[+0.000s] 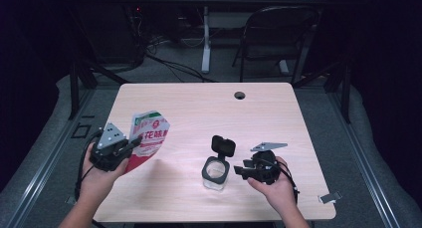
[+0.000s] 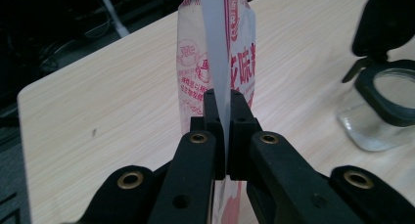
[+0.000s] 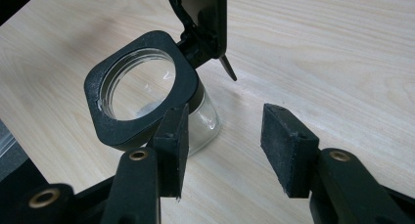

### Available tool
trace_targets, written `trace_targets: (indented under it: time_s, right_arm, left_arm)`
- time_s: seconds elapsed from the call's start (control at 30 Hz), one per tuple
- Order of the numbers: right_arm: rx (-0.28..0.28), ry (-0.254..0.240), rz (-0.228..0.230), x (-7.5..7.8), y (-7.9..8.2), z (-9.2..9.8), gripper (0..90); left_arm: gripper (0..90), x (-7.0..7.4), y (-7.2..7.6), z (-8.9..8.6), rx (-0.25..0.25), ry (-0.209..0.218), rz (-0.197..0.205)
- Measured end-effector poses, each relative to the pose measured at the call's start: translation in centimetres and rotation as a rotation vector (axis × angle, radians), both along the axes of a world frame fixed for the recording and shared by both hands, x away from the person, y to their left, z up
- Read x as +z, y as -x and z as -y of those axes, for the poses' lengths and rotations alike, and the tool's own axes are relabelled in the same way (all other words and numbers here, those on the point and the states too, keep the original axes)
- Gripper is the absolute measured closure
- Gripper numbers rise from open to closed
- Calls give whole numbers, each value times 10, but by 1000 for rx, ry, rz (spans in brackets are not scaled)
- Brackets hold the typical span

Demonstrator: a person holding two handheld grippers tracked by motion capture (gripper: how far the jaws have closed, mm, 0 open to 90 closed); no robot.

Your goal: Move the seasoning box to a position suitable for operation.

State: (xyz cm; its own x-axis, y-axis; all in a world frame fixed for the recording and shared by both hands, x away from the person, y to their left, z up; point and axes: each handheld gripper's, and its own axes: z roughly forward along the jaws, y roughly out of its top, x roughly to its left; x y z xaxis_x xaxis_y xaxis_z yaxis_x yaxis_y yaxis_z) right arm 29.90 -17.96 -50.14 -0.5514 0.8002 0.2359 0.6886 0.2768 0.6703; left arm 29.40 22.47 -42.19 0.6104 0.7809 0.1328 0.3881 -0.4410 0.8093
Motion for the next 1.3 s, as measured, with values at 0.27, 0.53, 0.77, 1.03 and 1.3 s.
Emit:
trace_targets:
  time_s: [0.27,0.53,0.77,1.03,1.3]
  right_arm:
    - [26,6,-22,1,0,-1,535]
    - [38,14,-32,8,2,-4,554]
    - [77,-4,-13,19,4,-12,552]
    - [151,-17,9,32,4,-36,536]
    - [236,-35,12,38,3,-68,521]
  left_arm:
    - [900,-7,1,33,-109,-15,-30]
    - [900,-13,3,53,-174,-2,-40]
    - [900,-26,8,55,-222,29,-78]
    - [900,-36,17,47,-245,82,-105]
    - [900,-54,23,37,-251,131,-148]
